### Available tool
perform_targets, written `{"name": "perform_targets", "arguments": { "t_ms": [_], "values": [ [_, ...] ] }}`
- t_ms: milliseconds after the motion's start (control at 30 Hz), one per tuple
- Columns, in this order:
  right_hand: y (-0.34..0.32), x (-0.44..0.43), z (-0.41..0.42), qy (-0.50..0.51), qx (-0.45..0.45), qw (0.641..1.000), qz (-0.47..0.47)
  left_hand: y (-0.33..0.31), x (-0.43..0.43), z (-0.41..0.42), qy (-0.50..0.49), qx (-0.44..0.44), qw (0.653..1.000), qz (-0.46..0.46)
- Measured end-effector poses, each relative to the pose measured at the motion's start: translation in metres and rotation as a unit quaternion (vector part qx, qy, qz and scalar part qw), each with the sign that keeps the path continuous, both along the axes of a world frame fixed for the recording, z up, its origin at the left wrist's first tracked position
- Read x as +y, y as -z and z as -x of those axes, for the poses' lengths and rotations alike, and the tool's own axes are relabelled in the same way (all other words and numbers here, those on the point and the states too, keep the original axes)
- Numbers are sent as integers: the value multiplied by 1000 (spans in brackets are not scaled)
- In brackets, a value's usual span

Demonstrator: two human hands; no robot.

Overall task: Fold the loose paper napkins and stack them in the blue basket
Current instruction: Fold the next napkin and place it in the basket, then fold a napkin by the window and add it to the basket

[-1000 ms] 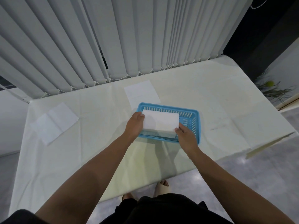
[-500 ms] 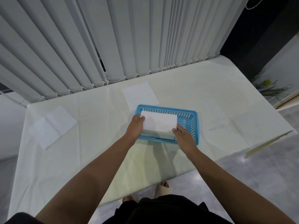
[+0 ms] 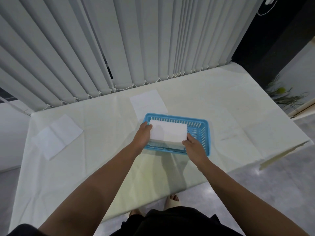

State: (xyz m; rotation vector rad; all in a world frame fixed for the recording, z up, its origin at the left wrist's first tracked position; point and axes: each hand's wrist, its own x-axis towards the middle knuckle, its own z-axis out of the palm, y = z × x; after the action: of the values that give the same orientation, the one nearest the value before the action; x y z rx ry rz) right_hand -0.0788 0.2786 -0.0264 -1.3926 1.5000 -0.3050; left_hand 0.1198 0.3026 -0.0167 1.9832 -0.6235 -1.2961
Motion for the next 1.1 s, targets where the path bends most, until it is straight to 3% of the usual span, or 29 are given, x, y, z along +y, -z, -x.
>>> {"name": "perform_targets", "arguments": {
  "t_ms": [167,267,400,867,1100],
  "values": [
    [-6,-1,-3,-10,45,996,80,15,-4,-20,-50,-5,998,29],
    [-13,0,-11,-74,104,975,181,2,-1,-29,-100,3,993,66],
    [-27,1,-34,-148,139,949,241,-9,12,-48,-142,-2,984,106],
    [-29,68,-235,-339,127,889,280,14,147,-231,-200,-114,973,0],
    [1,122,-343,-407,134,861,273,29,212,-323,-134,-211,968,-13]
  ]
}}
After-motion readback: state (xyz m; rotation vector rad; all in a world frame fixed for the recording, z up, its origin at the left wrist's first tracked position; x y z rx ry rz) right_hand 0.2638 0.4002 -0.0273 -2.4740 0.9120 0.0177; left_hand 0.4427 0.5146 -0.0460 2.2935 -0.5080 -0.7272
